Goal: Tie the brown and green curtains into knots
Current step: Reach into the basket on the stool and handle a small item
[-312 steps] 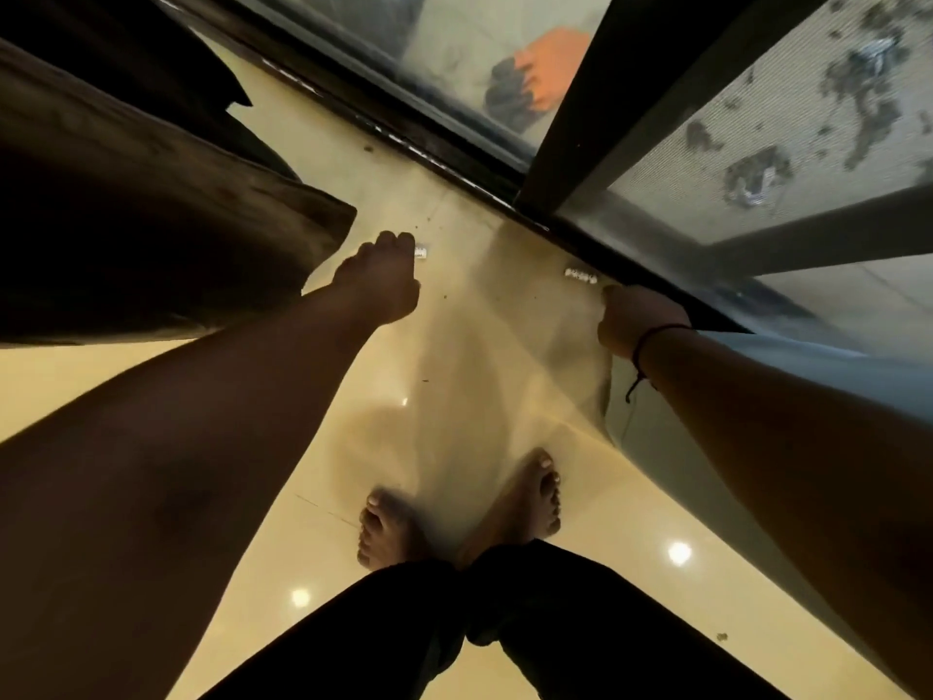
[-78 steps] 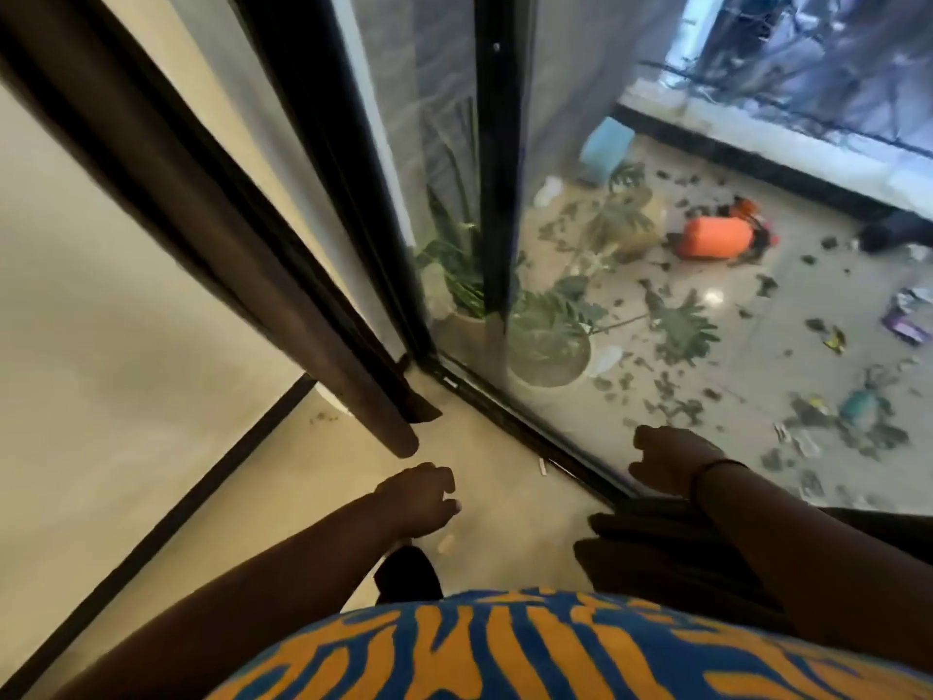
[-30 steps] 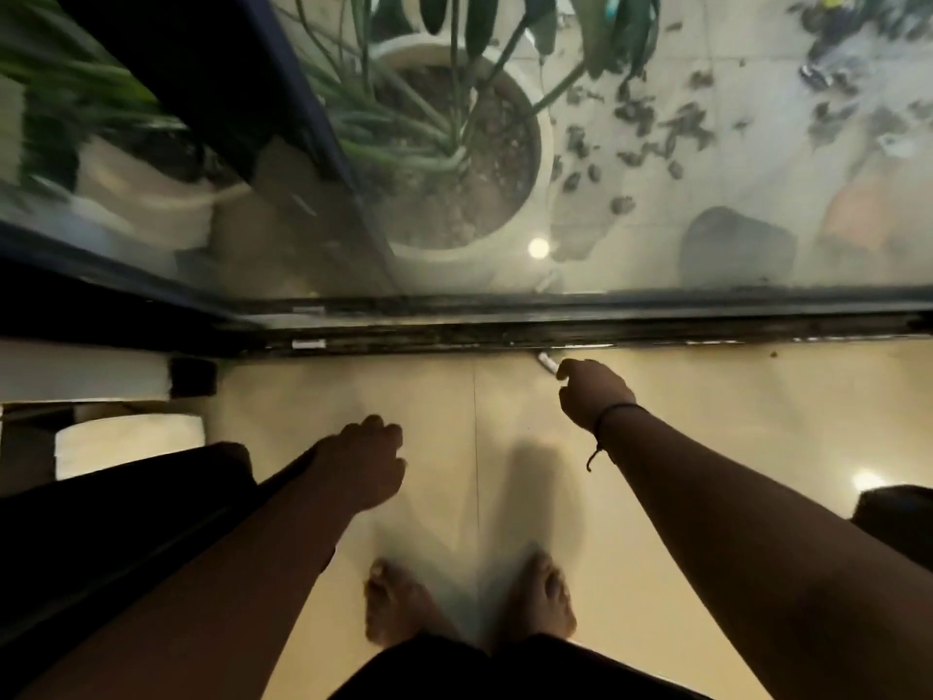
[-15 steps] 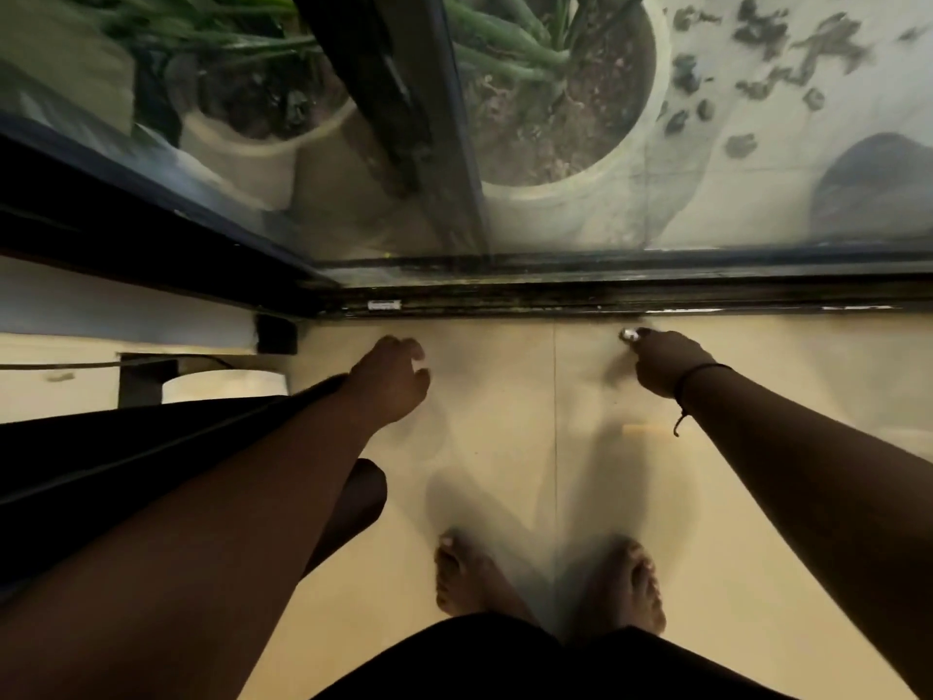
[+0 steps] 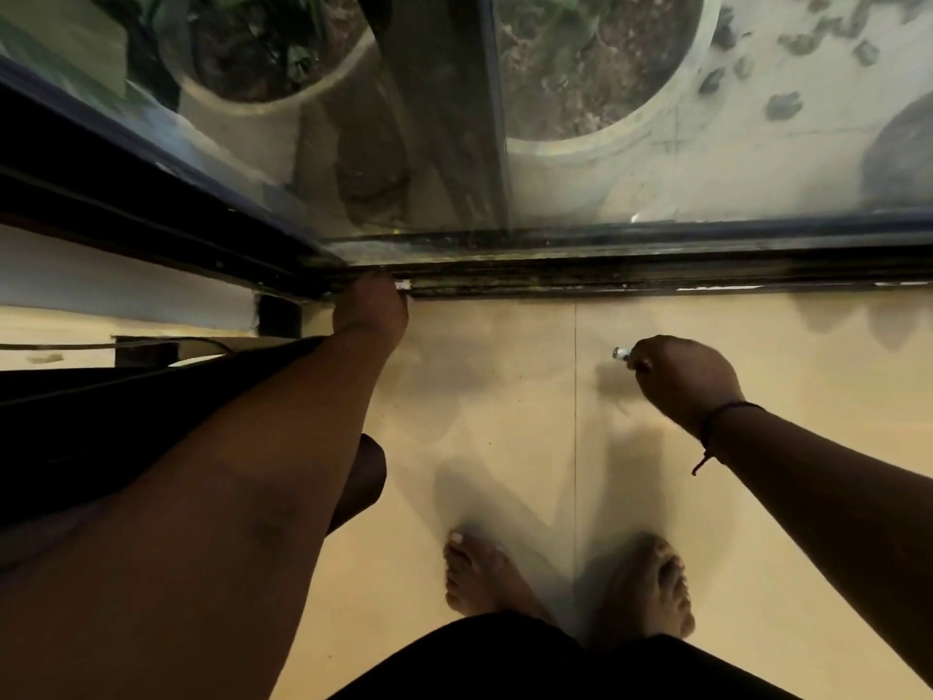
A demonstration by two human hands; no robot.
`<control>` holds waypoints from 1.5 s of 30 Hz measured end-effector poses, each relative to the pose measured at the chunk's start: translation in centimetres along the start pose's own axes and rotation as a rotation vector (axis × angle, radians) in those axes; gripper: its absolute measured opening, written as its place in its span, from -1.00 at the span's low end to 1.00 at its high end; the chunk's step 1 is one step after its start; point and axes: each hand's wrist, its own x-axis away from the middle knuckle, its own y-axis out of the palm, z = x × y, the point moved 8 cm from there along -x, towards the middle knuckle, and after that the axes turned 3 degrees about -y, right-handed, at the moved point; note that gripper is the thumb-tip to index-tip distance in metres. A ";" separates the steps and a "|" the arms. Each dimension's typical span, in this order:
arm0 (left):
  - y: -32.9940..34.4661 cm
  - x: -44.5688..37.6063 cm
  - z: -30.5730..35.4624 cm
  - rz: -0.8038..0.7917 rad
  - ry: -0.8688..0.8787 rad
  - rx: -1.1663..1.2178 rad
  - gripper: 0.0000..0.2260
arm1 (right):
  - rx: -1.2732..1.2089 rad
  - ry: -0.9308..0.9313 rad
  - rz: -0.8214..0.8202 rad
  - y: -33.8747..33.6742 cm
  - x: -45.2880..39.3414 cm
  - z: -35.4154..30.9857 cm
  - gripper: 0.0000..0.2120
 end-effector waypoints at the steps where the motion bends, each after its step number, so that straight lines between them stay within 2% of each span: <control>1: 0.3 -0.1 -0.3 0.001 -0.055 0.051 -0.60 | -0.004 -0.021 -0.009 0.2 0.2 -0.4 -0.82; 4: 1.3 -0.6 -1.1 -0.008 -0.235 0.250 -0.43 | -0.002 -0.054 -0.048 0.6 0.3 -1.2 -0.82; 7: 1.8 -2.1 -1.3 -0.006 -0.293 0.315 -0.33 | 0.003 -0.050 -0.048 0.2 0.2 -1.3 -0.82; 12: 2.6 -3.0 -2.3 -0.005 -0.271 0.246 -0.50 | 0.002 -0.056 -0.081 0.4 0.6 -1.9 -0.83; 16: 0.6 0.1 -2.3 0.078 -0.254 0.232 -0.43 | 0.003 -0.055 -0.083 -1.2 1.8 -2.4 -0.83; 19: -0.8 5.2 -0.9 0.043 -0.167 0.225 -0.44 | -0.023 -0.018 -0.061 -3.8 4.5 -3.3 -0.83; 21: -1.5 9.8 0.2 -0.028 -0.085 0.323 -0.45 | -0.082 0.033 -0.070 -6.1 7.2 -4.2 -0.74; 25: -4.2 23.1 2.4 -0.255 -0.021 0.554 -0.62 | -0.117 0.046 -0.219 -10.9 14.8 -6.2 -0.53; 27: -6.4 30.7 3.2 -0.348 -0.014 0.551 -0.63 | -0.122 0.056 -0.300 -13.7 19.4 -6.9 -0.53; 31: -12.7 42.2 3.9 -0.423 0.012 0.516 -0.64 | -0.177 0.021 -0.365 -19.4 27.7 -8.7 -0.61; 34: -18.6 48.5 5.5 -0.457 0.115 0.556 -0.55 | -0.229 -0.031 -0.342 -24.1 32.6 -10.1 -0.68; 37: -24.1 54.0 7.2 -0.431 0.109 0.719 -0.49 | -0.289 -0.102 -0.299 -29.0 37.0 -11.0 -0.71; 41: -27.8 61.0 11.3 -0.434 0.181 0.853 -0.54 | -0.411 -0.143 -0.206 -35.6 43.6 -10.7 -0.74; 45: -30.9 69.0 16.3 -0.396 0.269 0.968 -0.57 | -0.521 -0.136 -0.046 -42.8 52.4 -6.9 -0.78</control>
